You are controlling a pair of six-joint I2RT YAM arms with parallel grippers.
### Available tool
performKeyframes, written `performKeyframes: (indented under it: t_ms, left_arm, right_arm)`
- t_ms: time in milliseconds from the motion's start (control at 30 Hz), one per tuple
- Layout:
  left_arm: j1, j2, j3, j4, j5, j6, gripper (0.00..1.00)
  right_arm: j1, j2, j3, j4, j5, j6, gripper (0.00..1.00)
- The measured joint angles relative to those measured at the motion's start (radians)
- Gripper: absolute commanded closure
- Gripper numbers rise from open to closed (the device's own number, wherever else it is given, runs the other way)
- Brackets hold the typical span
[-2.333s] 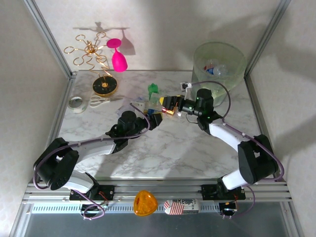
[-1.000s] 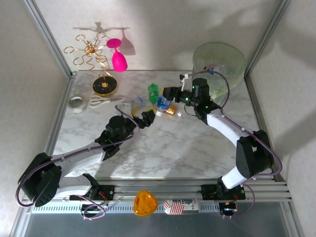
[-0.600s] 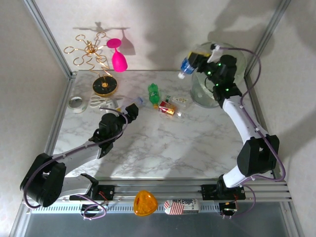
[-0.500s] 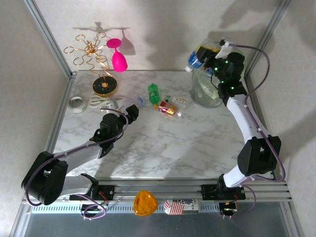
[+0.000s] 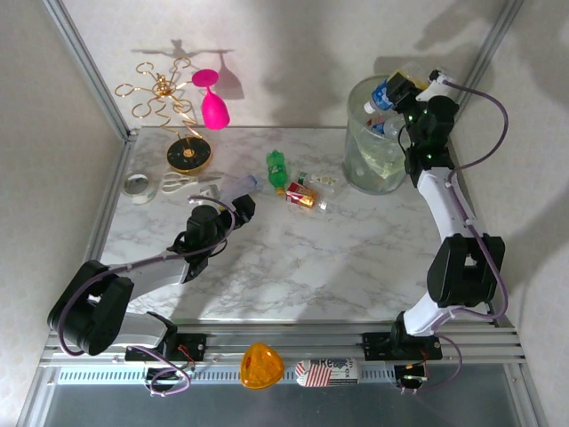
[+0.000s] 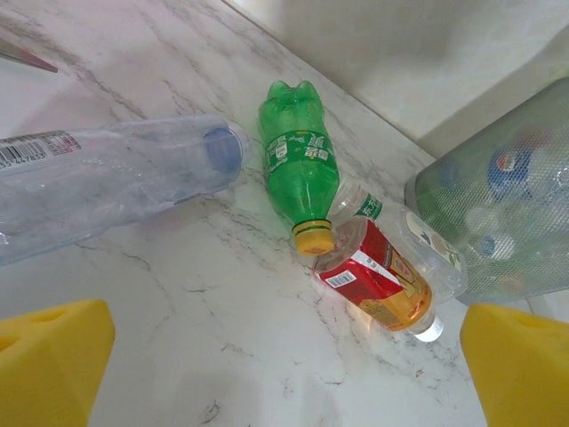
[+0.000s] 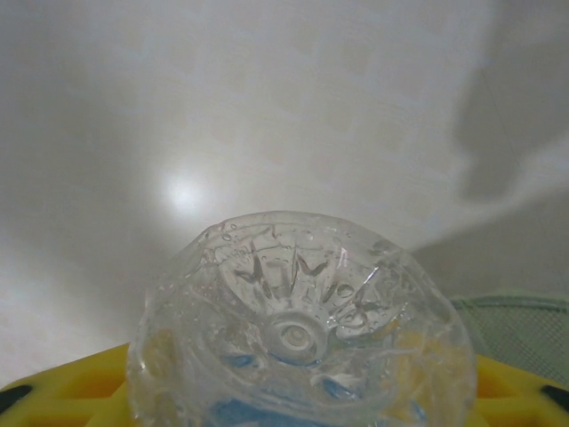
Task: Put the plastic bottles in the bin
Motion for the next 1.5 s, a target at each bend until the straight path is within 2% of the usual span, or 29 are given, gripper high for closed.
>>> performKeyframes:
  t_ms: [300, 667, 767, 867, 1033, 1300, 1500]
  left_arm:
    - [0.000, -0.006, 0.000, 0.002, -0.001, -0.006, 0.00]
    - [0.006, -0.031, 0.009, -0.044, -0.036, 0.016, 0.00]
    - [0.022, -0.031, 0.037, -0.073, -0.048, 0.041, 0.00]
    - [0.048, -0.031, 0.082, -0.091, -0.059, 0.071, 0.00]
    - [0.113, -0.012, 0.162, -0.107, -0.065, 0.112, 0.00]
    - [0.210, 0.171, 0.319, -0.187, -0.035, 0.172, 0.00]
    - [0.254, 0.366, 0.491, -0.310, 0.033, 0.222, 0.01]
  right_arm:
    - [0.000, 0.090, 0.071, -0.092, 0.012, -0.045, 0.11]
    - [0.005, 0.008, 0.084, -0.146, 0.008, -0.106, 0.10]
    - [0.022, -0.060, 0.066, -0.154, -0.024, -0.114, 0.02]
    - [0.066, -0.127, 0.041, -0.154, -0.061, -0.127, 0.01]
    - [0.194, -0.192, -0.047, -0.152, -0.115, -0.132, 0.01]
    - [0.378, -0.176, -0.197, -0.226, -0.166, -0.151, 0.01]
    - [0.425, -0.111, -0.218, -0.294, -0.183, -0.181, 0.01]
